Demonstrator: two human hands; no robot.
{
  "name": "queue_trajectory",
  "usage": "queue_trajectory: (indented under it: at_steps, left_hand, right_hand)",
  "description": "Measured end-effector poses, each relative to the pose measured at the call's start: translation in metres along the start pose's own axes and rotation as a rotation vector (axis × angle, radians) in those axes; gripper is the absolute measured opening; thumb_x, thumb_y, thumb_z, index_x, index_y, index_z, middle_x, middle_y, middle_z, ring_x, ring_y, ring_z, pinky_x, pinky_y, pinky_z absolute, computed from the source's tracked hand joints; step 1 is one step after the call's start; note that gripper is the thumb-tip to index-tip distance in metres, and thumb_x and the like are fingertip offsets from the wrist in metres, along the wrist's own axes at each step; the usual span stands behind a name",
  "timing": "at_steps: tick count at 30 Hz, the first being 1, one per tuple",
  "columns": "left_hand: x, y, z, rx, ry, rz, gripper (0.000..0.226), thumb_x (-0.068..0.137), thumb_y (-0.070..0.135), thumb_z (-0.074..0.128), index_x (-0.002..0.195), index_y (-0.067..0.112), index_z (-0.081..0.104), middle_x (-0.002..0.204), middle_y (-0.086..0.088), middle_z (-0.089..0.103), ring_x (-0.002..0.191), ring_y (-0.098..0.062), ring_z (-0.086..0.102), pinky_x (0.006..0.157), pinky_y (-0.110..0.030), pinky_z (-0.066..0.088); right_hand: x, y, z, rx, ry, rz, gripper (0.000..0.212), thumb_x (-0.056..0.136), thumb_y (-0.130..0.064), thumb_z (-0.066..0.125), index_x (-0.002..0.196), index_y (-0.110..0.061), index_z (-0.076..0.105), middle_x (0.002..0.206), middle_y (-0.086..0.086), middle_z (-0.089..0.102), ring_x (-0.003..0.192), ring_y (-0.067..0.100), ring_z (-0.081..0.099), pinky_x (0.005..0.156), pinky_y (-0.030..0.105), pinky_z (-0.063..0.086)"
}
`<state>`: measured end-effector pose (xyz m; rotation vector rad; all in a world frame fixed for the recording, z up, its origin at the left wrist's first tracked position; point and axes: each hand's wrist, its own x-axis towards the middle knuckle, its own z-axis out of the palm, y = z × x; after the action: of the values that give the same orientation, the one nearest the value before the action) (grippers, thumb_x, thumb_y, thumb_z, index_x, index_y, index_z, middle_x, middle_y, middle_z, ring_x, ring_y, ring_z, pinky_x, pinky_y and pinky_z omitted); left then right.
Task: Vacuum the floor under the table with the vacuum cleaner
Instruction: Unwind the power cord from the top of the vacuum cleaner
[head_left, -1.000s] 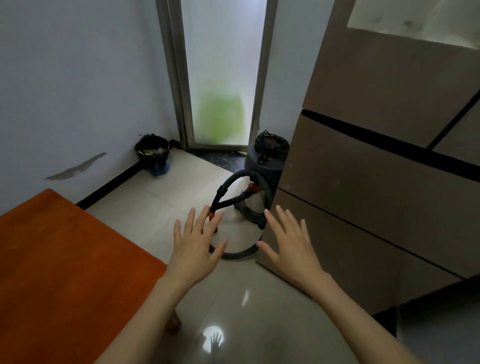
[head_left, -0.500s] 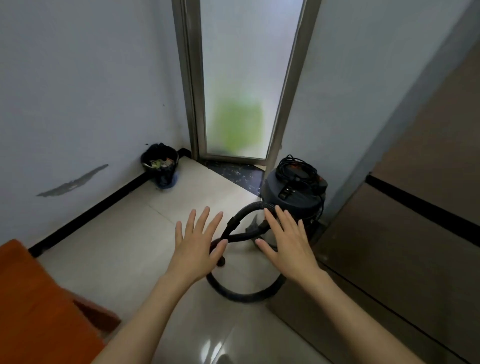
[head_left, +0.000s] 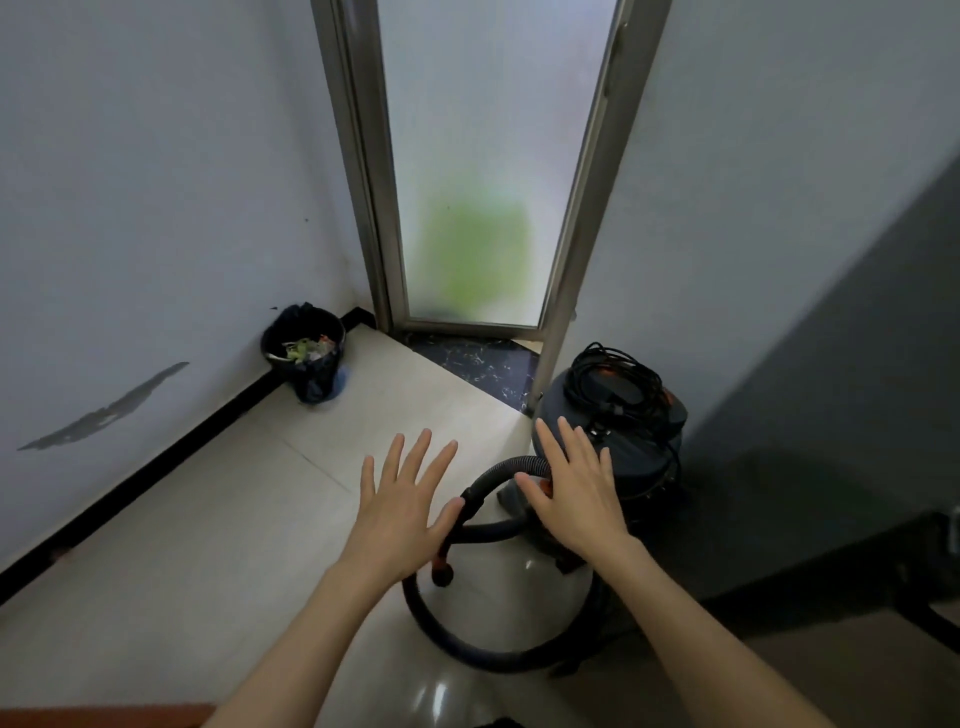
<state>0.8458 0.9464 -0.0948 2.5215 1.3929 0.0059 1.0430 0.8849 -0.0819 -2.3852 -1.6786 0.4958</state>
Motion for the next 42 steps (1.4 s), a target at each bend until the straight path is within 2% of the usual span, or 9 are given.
queue_trajectory:
  at_steps: [8,12,14,18,24,28,32,35,42]
  left_hand:
    - [0.099,-0.010,-0.002,0.046,-0.096,0.100,0.090,0.066,0.074,-0.019,0.148,0.040,-0.003,0.159,0.004,-0.009,0.145,-0.025,-0.012,0.114,-0.048,-0.008]
    - [0.165,-0.024,0.020,0.151,-0.201,0.257,0.067,0.091,0.064,0.001,0.143,0.032,0.029,0.147,-0.006,0.040,0.133,-0.036,0.039,0.101,-0.056,0.027]
    - [0.203,-0.030,0.034,0.206,-0.263,0.324,0.060,0.094,0.059,0.008,0.139,0.031,0.037,0.141,-0.006,0.048,0.126,-0.035,0.049,0.095,-0.054,0.033]
    - [0.292,-0.036,0.064,0.245,-0.300,0.583,0.059,0.094,0.059,0.008,0.141,0.032,0.032,0.146,-0.006,0.042,0.133,-0.033,0.031,0.099,-0.053,0.025]
    - [0.388,-0.021,0.117,0.347,-0.342,0.866,0.057,0.090,0.055,0.026,0.140,0.029,0.036,0.146,-0.005,0.039,0.132,-0.033,0.038,0.099,-0.049,0.025]
    - [0.434,0.020,0.145,0.329,-0.330,1.028,0.060,0.088,0.049,0.027,0.141,0.023,0.038,0.146,-0.012,0.040,0.135,-0.035,0.031,0.101,-0.049,0.023]
    - [0.472,0.085,0.182,0.209,-0.325,1.100,0.072,0.085,0.056,-0.001,0.151,0.028,0.002,0.158,-0.002,-0.008,0.144,-0.027,-0.013,0.115,-0.048,-0.006]
    - [0.487,0.115,0.217,0.192,-0.339,1.089,0.060,0.098,0.051,0.013,0.150,0.027,-0.004,0.158,0.000,-0.011,0.144,-0.024,-0.016,0.114,-0.047,-0.010]
    - [0.489,0.109,0.254,0.175,-0.246,1.097,0.078,0.080,0.056,-0.012,0.151,0.027,0.003,0.159,0.002,0.001,0.146,-0.018,-0.005,0.114,-0.046,-0.010]
  right_hand:
    - [0.080,0.024,0.004,0.103,-0.015,0.161,0.068,0.099,-0.050,0.036,0.154,-0.026,0.002,0.162,0.001,0.000,0.148,0.019,-0.004,0.117,0.042,-0.005]
    - [0.118,0.045,0.018,0.269,0.002,0.314,0.066,0.099,-0.046,0.039,0.154,-0.020,0.011,0.160,0.000,0.012,0.148,0.015,0.006,0.120,0.036,0.006]
    - [0.138,0.057,0.027,0.384,0.018,0.416,0.064,0.099,-0.043,0.041,0.153,-0.017,0.016,0.159,0.000,0.018,0.146,0.015,0.012,0.118,0.032,0.014]
    - [0.189,0.088,0.054,0.599,0.083,0.718,0.061,0.100,-0.043,0.040,0.151,-0.015,0.023,0.155,0.003,0.027,0.142,0.018,0.025,0.115,0.034,0.025]
    - [0.240,0.120,0.112,0.937,0.349,1.106,0.050,0.099,-0.039,0.043,0.140,-0.010,0.044,0.139,0.008,0.049,0.126,0.020,0.048,0.103,0.030,0.036]
    - [0.268,0.150,0.133,0.974,0.565,1.272,0.036,0.100,-0.041,0.040,0.098,-0.011,0.059,0.108,0.009,0.061,0.108,0.027,0.056,0.084,0.030,0.040]
    - [0.297,0.181,0.144,1.177,0.590,1.309,0.052,0.097,-0.052,0.038,0.118,-0.008,0.057,0.109,0.003,0.057,0.109,0.024,0.055,0.086,0.033,0.043]
    - [0.308,0.198,0.149,1.320,0.601,1.278,0.054,0.096,-0.055,0.039,0.129,-0.014,0.053,0.101,-0.007,0.054,0.098,0.015,0.054,0.085,0.030,0.044]
    - [0.309,0.207,0.162,1.285,0.544,1.201,0.052,0.093,-0.062,0.037,0.093,-0.018,0.065,0.081,0.005,0.067,0.074,0.019,0.065,0.079,0.036,0.053]
